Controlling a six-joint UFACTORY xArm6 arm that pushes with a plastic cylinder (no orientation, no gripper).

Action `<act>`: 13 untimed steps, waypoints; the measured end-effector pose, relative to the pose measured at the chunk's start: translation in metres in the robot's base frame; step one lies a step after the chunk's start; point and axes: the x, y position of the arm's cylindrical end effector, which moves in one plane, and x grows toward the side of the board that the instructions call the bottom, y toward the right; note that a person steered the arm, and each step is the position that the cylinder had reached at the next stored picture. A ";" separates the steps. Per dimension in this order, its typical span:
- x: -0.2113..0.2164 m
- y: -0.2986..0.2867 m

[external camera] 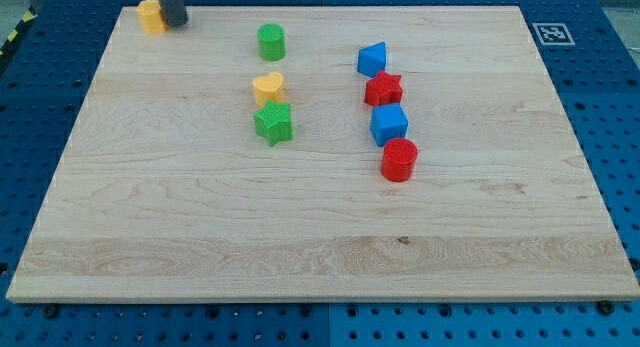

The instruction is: Move your arm closer to the red circle

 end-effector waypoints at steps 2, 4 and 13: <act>0.000 0.063; 0.002 0.064; 0.111 0.082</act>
